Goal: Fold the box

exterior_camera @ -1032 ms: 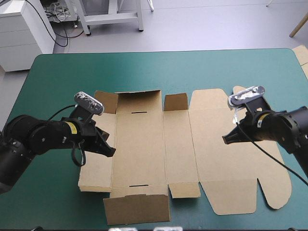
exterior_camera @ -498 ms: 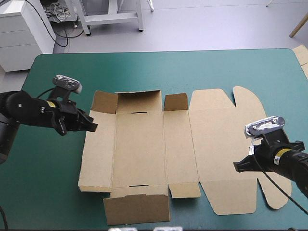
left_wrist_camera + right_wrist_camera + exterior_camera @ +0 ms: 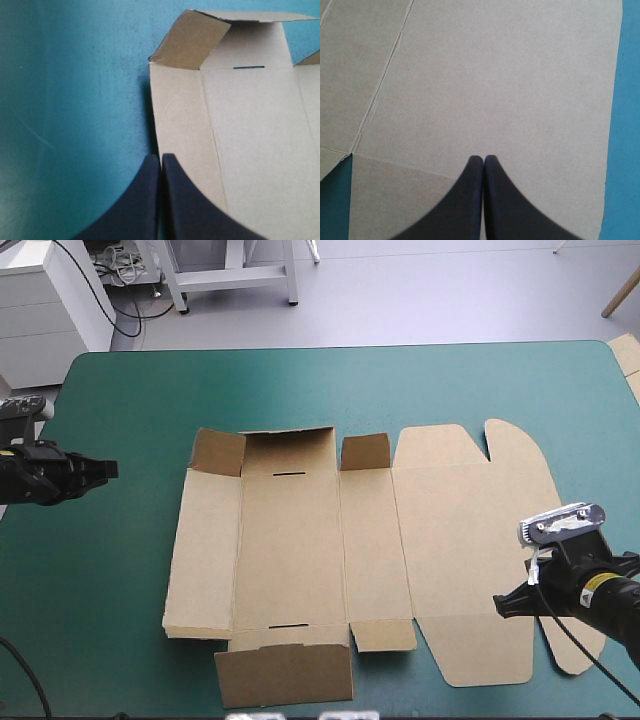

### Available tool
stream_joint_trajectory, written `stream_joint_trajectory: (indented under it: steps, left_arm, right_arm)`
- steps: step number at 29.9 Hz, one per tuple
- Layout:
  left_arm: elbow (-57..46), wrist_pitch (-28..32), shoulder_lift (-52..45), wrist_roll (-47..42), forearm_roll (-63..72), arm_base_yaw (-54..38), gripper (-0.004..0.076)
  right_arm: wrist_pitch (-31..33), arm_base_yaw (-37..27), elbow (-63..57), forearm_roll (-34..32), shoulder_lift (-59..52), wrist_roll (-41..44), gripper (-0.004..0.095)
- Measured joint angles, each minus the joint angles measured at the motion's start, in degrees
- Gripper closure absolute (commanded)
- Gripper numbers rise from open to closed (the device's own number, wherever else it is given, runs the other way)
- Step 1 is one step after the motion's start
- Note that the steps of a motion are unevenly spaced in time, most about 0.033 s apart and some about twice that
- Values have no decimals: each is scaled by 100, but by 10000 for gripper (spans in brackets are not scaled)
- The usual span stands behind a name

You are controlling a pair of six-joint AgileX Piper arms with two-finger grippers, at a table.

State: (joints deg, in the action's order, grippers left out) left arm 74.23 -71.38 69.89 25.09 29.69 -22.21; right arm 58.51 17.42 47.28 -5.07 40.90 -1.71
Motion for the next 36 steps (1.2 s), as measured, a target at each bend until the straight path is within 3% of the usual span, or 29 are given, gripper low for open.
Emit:
stream_joint_trajectory:
  steps: [14, 17, 24, 28, 36]
  left_arm:
    - [-1638, 267, 2, 317, 0, -726, 719]
    - [-1920, 435, 2, 317, 55, -726, 633]
    - [-2282, 544, 2, 330, 189, -726, 234]
    - [-2429, 577, 2, 450, 189, -726, 51]
    - [-2744, 596, 14, 587, 197, -726, 22]
  right_arm:
    - [-68, 0, 0, -2, 0, 0, 928]
    - [-68, 0, 0, -2, 0, 0, 928]
    - [-64, 0, 0, -2, 0, 0, 928]
    - [-64, 0, 0, -2, 0, 0, 928]
    - [-64, 0, 0, -2, 0, 0, 928]
